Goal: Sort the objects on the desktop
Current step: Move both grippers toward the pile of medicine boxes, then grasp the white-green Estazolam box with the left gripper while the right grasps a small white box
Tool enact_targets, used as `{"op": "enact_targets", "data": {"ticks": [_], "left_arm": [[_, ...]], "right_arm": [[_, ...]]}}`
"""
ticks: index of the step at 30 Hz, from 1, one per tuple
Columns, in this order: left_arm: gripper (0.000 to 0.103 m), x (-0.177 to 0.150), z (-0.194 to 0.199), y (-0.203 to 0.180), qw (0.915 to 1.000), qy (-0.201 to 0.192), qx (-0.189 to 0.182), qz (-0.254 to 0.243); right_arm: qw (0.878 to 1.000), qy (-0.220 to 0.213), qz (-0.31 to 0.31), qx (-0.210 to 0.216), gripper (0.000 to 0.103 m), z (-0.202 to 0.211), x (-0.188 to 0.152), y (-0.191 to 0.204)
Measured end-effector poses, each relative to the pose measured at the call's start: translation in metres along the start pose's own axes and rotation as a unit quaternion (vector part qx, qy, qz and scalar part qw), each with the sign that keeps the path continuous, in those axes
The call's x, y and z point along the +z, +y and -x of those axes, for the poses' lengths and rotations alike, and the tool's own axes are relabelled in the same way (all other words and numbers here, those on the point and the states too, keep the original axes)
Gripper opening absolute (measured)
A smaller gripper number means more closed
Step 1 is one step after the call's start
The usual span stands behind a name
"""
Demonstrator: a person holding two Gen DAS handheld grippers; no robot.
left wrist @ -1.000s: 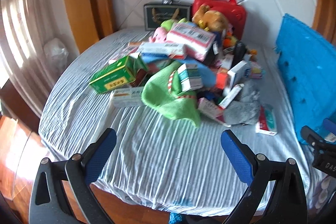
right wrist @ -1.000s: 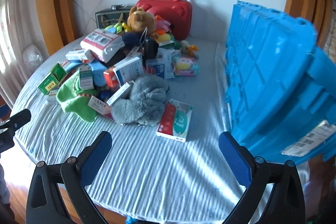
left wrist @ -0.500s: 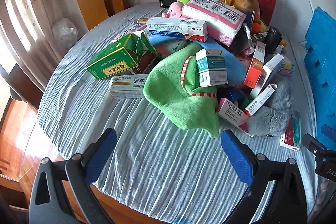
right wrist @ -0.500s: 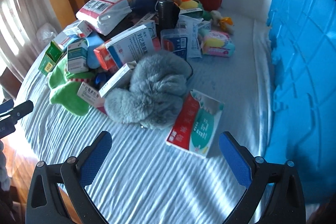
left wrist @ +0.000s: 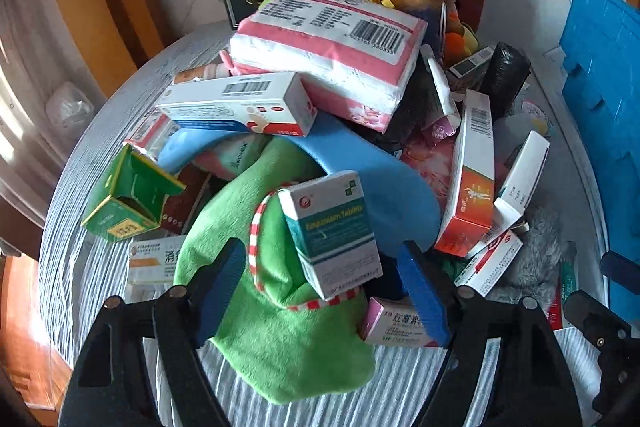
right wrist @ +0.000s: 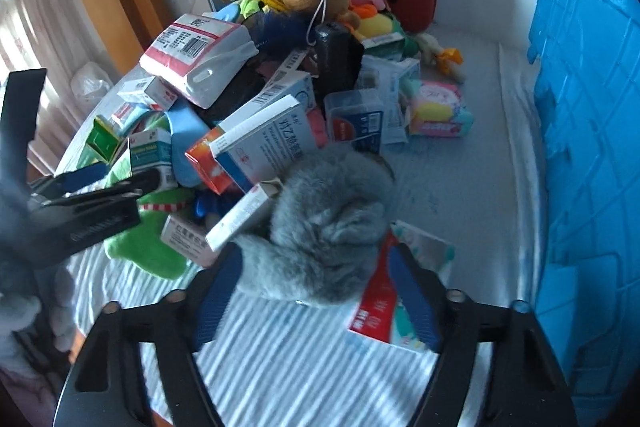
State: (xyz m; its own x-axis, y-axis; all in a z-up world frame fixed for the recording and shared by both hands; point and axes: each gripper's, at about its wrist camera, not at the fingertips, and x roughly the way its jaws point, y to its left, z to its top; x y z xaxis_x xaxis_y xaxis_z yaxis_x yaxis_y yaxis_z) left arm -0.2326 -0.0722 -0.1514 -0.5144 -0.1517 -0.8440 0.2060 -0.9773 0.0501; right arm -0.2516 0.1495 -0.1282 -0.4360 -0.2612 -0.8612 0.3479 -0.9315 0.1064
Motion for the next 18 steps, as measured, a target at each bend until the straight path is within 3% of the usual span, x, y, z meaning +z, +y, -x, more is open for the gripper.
{"op": "enact_targets", "data": {"ticks": [2, 3, 5, 12, 13, 14, 15, 18], "left_arm": [[0.055, 0.002, -0.014, 0.002, 0.9997, 0.014, -0.011, -0.018], [0.055, 0.002, -0.018, 0.005, 0.9994, 0.018, -0.023, -0.02], [0.055, 0.002, -0.023, 0.012, 0.9984, 0.018, -0.047, -0.025], [0.055, 0.006, -0.029, 0.018, 0.9958, 0.021, -0.076, -0.048], [0.055, 0.006, -0.029, 0.019, 0.9955, 0.02, -0.079, -0.049], [0.048, 0.005, -0.028, 0.02, 0.9948, 0.021, -0.083, -0.055], [0.047, 0.005, -0.027, 0.02, 0.9942, 0.022, -0.088, -0.058], [0.045, 0.003, -0.018, 0.023, 0.9929, 0.018, -0.097, -0.067]], "right_arm": [[1.0, 0.009, -0.012, 0.011, 0.064, -0.01, 0.002, 0.009], [1.0, 0.013, -0.018, 0.018, 0.058, -0.015, 0.003, 0.015], [0.999, 0.023, -0.029, 0.025, 0.058, -0.026, 0.005, 0.026], [0.996, 0.046, -0.082, 0.009, 0.057, -0.066, 0.015, 0.038], [0.995, 0.05, -0.088, 0.007, 0.053, -0.073, 0.015, 0.038], [0.994, 0.055, -0.093, 0.01, 0.048, -0.079, 0.015, 0.037], [0.993, 0.058, -0.097, 0.014, 0.033, -0.082, 0.015, 0.037], [0.993, 0.052, -0.103, 0.016, 0.023, -0.077, 0.012, 0.039]]}}
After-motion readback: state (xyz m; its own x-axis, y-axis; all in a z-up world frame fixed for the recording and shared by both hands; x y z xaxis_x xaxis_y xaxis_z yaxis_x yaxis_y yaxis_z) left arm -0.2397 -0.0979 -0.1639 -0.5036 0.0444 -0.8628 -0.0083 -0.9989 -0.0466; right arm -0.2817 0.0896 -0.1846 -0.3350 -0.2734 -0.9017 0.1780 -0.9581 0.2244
